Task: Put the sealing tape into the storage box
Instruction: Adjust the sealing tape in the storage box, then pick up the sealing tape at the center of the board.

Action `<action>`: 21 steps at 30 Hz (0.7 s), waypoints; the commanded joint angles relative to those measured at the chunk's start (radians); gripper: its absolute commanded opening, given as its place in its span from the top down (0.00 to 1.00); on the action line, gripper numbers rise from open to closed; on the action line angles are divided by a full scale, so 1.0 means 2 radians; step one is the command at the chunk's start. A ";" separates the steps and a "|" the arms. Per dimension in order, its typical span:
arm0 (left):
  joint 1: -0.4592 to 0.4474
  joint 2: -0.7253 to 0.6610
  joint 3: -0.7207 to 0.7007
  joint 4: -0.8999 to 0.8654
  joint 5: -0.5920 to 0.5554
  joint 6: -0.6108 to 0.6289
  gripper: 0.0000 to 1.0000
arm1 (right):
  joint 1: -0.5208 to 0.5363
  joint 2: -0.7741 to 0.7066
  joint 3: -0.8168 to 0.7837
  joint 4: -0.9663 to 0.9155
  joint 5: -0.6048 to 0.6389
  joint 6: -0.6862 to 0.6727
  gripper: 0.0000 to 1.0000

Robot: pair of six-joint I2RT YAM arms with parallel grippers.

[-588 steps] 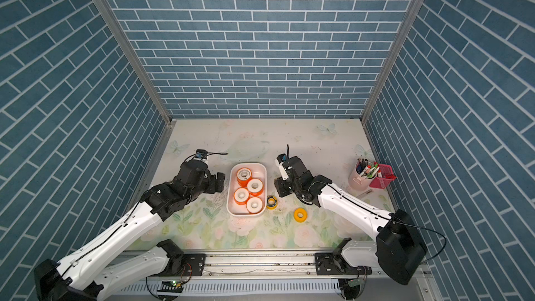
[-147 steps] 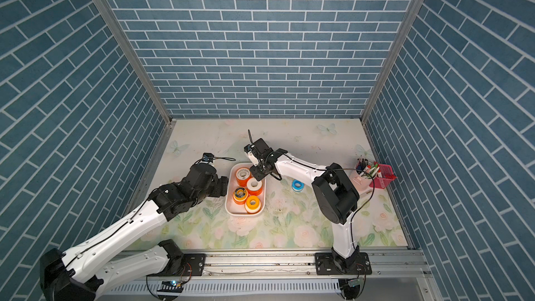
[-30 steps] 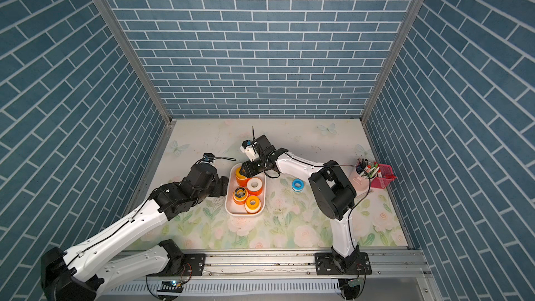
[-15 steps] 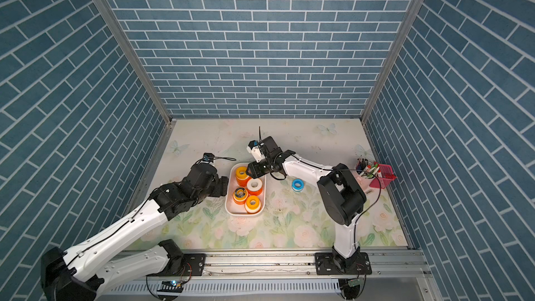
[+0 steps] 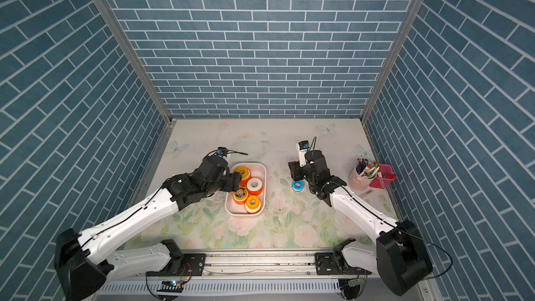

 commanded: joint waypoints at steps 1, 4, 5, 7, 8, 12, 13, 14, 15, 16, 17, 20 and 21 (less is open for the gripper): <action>-0.039 0.070 0.048 0.025 -0.005 -0.002 0.16 | -0.027 -0.038 -0.048 0.025 0.083 0.037 0.48; -0.070 0.145 0.096 0.042 0.000 -0.005 0.16 | -0.055 -0.072 -0.087 0.036 0.092 0.052 0.46; -0.079 0.171 0.113 0.046 0.003 -0.005 0.16 | -0.065 -0.079 -0.098 0.039 0.092 0.055 0.46; -0.094 0.230 0.157 0.050 0.015 0.000 0.15 | -0.083 -0.088 -0.111 0.041 0.093 0.065 0.45; -0.100 0.256 0.181 0.046 0.016 0.000 0.15 | -0.089 -0.089 -0.117 0.043 0.095 0.068 0.44; -0.121 0.360 0.275 0.029 0.020 0.005 0.13 | -0.116 -0.091 -0.153 0.068 0.080 0.088 0.43; -0.124 0.382 0.295 0.025 0.022 0.004 0.13 | -0.125 -0.089 -0.156 0.070 0.072 0.092 0.42; -0.125 0.399 0.311 0.023 0.023 0.005 0.12 | -0.132 -0.089 -0.158 0.069 0.066 0.094 0.42; -0.127 0.419 0.327 0.018 0.023 0.004 0.12 | -0.139 -0.088 -0.159 0.071 0.059 0.095 0.42; -0.128 0.435 0.342 0.015 0.023 0.003 0.12 | -0.143 -0.087 -0.161 0.074 0.054 0.096 0.41; -0.128 0.449 0.353 0.011 0.022 0.002 0.11 | -0.146 -0.087 -0.163 0.077 0.049 0.096 0.41; -0.129 0.485 0.384 0.003 0.020 0.000 0.10 | -0.154 -0.081 -0.164 0.081 0.039 0.096 0.39; -0.129 0.495 0.393 0.001 0.020 0.000 0.10 | -0.155 -0.079 -0.164 0.082 0.036 0.096 0.39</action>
